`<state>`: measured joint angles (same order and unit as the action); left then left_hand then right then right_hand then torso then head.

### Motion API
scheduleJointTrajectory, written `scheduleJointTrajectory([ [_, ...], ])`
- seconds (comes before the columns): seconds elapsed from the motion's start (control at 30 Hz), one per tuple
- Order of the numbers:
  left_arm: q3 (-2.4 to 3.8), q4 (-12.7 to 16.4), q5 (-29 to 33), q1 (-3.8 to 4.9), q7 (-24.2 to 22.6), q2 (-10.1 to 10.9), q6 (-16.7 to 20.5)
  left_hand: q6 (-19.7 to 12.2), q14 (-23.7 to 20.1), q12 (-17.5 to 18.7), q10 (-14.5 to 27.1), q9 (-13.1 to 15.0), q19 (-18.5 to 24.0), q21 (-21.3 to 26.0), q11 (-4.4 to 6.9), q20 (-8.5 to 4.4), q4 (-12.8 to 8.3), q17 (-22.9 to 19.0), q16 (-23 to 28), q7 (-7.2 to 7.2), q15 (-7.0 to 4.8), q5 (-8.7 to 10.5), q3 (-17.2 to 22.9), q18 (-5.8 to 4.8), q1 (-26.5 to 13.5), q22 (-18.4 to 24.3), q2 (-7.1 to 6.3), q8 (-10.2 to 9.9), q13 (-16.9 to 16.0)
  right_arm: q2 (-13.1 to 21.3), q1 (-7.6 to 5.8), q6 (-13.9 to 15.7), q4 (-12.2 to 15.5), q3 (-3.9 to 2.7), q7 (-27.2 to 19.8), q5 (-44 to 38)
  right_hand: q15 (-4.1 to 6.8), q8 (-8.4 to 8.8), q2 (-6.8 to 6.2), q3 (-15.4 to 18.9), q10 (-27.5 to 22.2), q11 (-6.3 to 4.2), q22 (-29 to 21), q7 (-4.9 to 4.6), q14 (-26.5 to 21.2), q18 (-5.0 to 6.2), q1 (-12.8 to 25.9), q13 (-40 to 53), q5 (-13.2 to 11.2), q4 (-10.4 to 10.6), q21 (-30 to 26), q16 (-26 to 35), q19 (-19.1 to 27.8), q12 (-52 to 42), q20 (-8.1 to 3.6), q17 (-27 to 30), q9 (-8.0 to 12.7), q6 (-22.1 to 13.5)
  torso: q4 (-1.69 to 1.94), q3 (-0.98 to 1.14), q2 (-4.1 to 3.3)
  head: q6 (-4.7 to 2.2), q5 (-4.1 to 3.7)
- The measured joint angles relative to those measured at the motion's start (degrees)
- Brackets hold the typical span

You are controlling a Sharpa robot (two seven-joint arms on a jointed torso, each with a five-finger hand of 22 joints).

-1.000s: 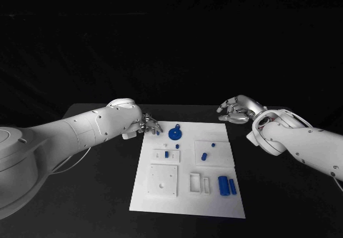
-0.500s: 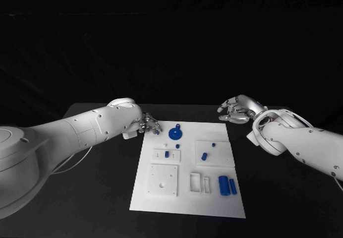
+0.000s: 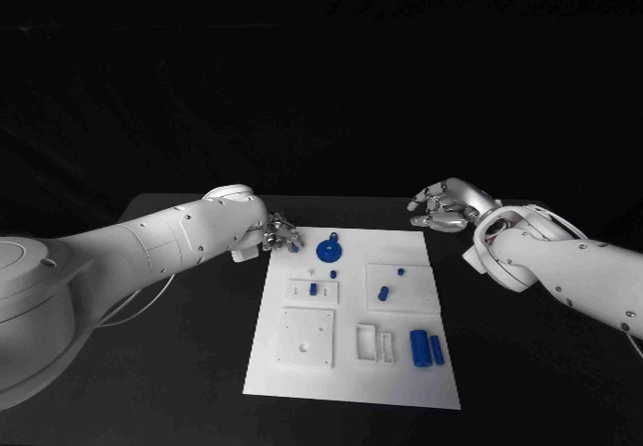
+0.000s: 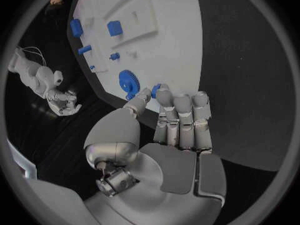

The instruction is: Assemble the parts on the task board

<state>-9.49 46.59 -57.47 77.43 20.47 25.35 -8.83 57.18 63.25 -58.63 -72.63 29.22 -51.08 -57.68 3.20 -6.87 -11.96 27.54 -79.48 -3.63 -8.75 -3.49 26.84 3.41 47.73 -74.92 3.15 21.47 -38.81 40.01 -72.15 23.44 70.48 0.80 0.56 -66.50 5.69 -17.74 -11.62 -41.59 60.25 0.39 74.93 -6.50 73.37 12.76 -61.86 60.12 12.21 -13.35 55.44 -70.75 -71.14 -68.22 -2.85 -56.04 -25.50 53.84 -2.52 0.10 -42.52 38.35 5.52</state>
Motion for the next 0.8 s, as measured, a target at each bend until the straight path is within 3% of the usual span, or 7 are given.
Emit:
scheduleJointTrajectory([
  [0.13,0.0,0.09,0.28,0.03,-0.18,0.19,0.16,0.74,-0.08,-0.21,0.01,0.12,0.0,0.0,0.0,0.0,-1.78,-0.02,-0.18,0.11,0.09,-0.43,0.29,0.01,1.02,0.0,2.02,-0.1,0.06,0.02,0.0,0.0,-0.01,0.0,0.0,-0.01,0.0,0.0,0.0,0.0,0.0,0.0,0.0,0.01,0.0,0.0,0.0,-0.05,0.0,0.0,0.0,0.0,0.0,0.0,0.0,-0.05,0.0,0.01,-0.01,0.0,-0.01,0.0,0.01],
  [0.17,0.0,0.15,0.33,0.03,-0.21,0.22,0.21,1.0,-0.07,-0.3,0.01,0.12,0.0,0.0,0.0,0.0,-1.71,-0.06,-0.18,0.19,0.1,0.15,1.54,0.01,1.73,0.01,1.71,0.0,0.12,0.03,0.0,0.0,-0.02,0.0,0.01,-0.01,0.0,0.0,0.0,0.0,0.0,0.0,0.0,0.01,0.0,0.0,0.0,-0.05,0.0,0.0,0.0,0.0,0.0,0.0,0.01,-0.05,0.0,0.01,-0.01,0.0,-0.01,0.0,0.01],
  [0.2,0.0,0.23,0.37,0.03,-0.24,0.27,0.29,1.26,-0.09,-0.34,-0.01,0.12,0.0,0.0,0.01,0.0,0.48,-0.14,-0.45,0.28,0.1,0.59,4.96,0.01,3.22,0.01,0.25,0.03,0.23,0.04,0.0,-0.01,-0.02,0.0,0.01,-0.02,0.0,0.0,0.0,0.0,0.0,0.0,0.0,0.01,0.0,0.0,0.0,-0.05,0.0,0.0,0.0,0.0,0.0,0.0,0.01,-0.05,0.0,0.01,-0.01,0.0,-0.01,0.0,-0.02],
  [0.27,0.0,0.51,0.43,0.01,-0.29,0.43,0.54,1.71,-0.08,-0.34,-0.21,0.15,-0.13,0.0,-0.08,0.13,2.39,-0.18,-0.61,0.59,0.07,0.9,7.75,0.01,4.38,0.01,-0.99,0.39,0.25,0.04,0.0,-0.01,-0.03,0.0,0.01,-0.02,0.0,0.0,0.0,0.0,0.0,0.0,0.0,0.01,0.0,0.0,0.0,-0.05,0.0,0.0,0.0,0.0,-0.07,0.0,0.08,-0.05,0.0,0.01,0.0,0.0,-0.01,0.0,-0.04],
  [0.53,-0.09,2.88,0.6,-0.08,-0.25,2.02,1.69,3.12,0.03,-0.34,-0.57,0.29,-0.35,0.0,0.11,-0.08,2.58,-0.18,-0.68,1.0,-0.03,0.86,9.15,0.03,4.52,0.01,-1.76,1.34,0.25,0.14,0.0,-0.06,-0.05,0.0,0.01,-0.04,0.0,0.0,0.0,0.0,0.0,0.0,-0.01,0.08,0.0,0.0,0.0,-0.05,0.0,0.0,0.0,0.0,0.1,0.01,-0.14,-0.05,0.0,0.08,0.02,0.0,-0.01,0.03,-0.08],
  [0.8,-0.04,8.19,1.83,-0.08,0.12,5.19,2.69,4.22,0.17,-0.42,-1.01,0.29,-0.82,-0.22,0.32,-0.17,2.33,-0.18,-1.09,1.84,0.07,0.84,9.4,0.08,4.41,0.02,-1.92,1.35,0.25,0.49,0.0,-0.13,0.04,0.0,0.02,-0.05,0.0,0.0,0.0,0.0,0.0,0.0,-0.01,-0.1,0.0,0.0,0.0,-0.04,0.23,0.0,0.0,0.0,0.0,0.01,-0.24,-0.04,0.0,-0.1,0.12,0.0,0.07,-0.03,-0.08],
])
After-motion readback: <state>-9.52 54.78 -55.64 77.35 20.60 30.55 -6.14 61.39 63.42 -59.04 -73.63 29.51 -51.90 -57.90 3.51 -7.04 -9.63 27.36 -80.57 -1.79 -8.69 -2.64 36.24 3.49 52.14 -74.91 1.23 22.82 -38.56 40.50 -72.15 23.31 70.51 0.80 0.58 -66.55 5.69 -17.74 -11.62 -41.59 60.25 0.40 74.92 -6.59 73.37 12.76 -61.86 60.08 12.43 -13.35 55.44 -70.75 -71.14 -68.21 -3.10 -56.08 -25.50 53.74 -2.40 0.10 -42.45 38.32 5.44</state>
